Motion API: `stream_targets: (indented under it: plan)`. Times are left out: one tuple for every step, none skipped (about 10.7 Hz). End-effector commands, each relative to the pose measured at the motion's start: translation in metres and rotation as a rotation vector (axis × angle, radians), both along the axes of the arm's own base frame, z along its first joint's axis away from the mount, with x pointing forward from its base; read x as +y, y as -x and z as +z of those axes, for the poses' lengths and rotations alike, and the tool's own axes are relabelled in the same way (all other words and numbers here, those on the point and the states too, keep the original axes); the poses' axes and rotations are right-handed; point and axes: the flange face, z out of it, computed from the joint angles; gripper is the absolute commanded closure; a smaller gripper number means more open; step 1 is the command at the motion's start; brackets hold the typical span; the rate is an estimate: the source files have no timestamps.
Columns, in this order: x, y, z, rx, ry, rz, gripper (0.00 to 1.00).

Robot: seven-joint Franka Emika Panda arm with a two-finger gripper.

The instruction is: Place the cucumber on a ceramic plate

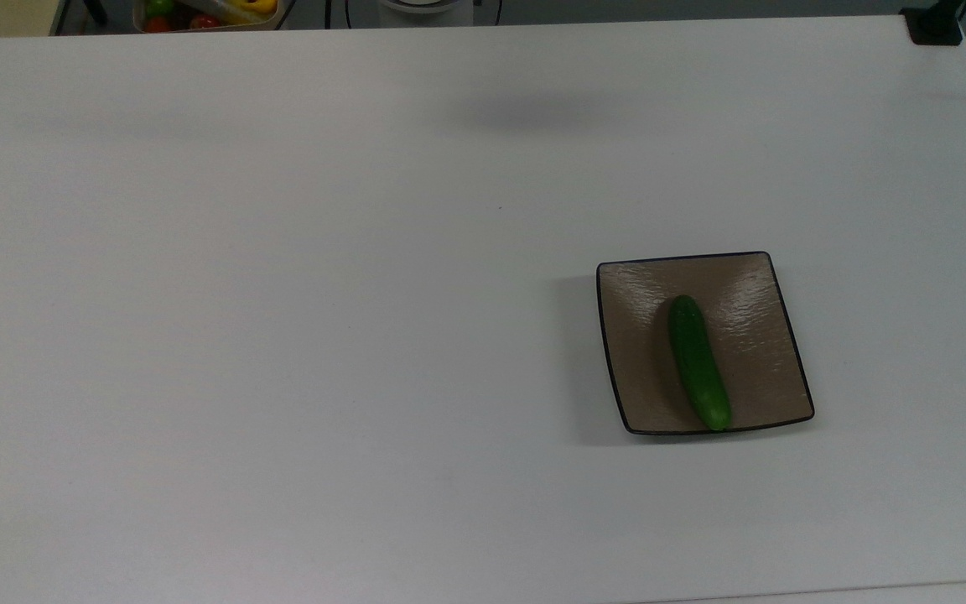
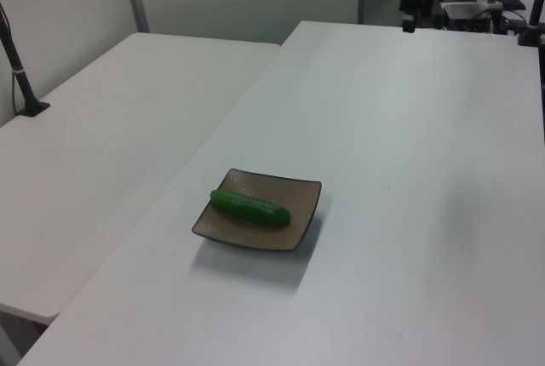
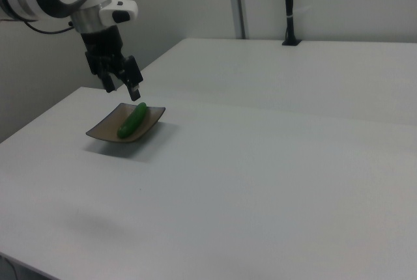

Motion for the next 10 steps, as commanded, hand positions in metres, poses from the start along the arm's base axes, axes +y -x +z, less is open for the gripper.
stream_targets:
  plan:
    - [-0.005,0.014,-0.013,0.025,-0.008,0.081,0.00]
    - [-0.005,0.011,-0.014,0.012,-0.008,0.114,0.00]
    - [-0.004,0.007,-0.013,-0.017,-0.008,0.154,0.00]
    - [-0.008,0.004,-0.012,-0.035,-0.008,0.195,0.00]
    - [-0.010,0.001,-0.013,-0.048,-0.003,0.249,0.00]
    - [-0.011,-0.001,-0.015,-0.050,-0.001,0.294,0.00]
    - [-0.015,-0.001,-0.018,-0.044,0.000,0.317,0.00]
    - [-0.016,-0.001,-0.017,-0.047,-0.001,0.320,0.00]
    - [-0.017,0.000,-0.015,-0.052,-0.001,0.320,0.00]
    - [-0.017,0.000,-0.015,-0.049,-0.007,0.318,0.00]
